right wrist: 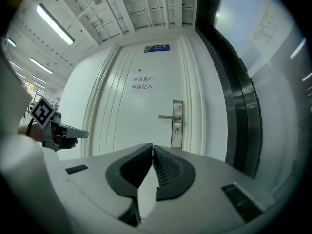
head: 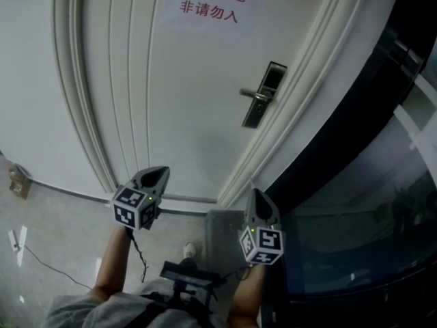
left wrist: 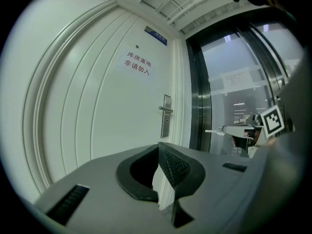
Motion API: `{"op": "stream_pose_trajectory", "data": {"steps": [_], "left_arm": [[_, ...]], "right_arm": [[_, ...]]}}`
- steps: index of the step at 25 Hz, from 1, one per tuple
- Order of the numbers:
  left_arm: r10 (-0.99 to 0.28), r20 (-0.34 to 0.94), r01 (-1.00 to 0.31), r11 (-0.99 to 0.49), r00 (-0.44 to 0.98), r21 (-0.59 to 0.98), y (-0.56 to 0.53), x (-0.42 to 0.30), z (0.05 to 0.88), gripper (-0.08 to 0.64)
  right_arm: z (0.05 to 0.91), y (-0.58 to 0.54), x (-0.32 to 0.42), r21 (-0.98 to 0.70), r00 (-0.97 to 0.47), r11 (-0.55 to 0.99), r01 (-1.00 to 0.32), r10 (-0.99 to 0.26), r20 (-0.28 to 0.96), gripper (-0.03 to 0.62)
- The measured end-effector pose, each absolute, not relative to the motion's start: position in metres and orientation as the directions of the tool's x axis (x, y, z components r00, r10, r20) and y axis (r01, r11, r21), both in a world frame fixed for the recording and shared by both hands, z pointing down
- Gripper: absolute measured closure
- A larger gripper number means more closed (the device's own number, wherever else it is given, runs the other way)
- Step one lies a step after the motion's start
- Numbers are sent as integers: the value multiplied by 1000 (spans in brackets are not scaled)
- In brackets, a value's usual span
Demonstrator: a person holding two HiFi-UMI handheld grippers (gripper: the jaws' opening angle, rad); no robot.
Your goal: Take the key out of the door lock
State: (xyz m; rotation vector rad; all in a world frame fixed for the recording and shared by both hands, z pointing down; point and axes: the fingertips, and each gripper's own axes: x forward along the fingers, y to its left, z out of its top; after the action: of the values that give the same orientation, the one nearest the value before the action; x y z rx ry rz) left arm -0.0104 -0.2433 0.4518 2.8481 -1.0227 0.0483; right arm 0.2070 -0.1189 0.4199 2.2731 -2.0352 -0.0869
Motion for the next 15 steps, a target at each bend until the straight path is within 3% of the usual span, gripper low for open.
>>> {"op": "stream_pose_trajectory", "data": {"steps": [15], "left_arm": [[-628,64,-631,-769,775,98,-235,-21,452,552]], "right_arm": [[422,-118,185,130,92,-87,-988,-995,38,574]]}}
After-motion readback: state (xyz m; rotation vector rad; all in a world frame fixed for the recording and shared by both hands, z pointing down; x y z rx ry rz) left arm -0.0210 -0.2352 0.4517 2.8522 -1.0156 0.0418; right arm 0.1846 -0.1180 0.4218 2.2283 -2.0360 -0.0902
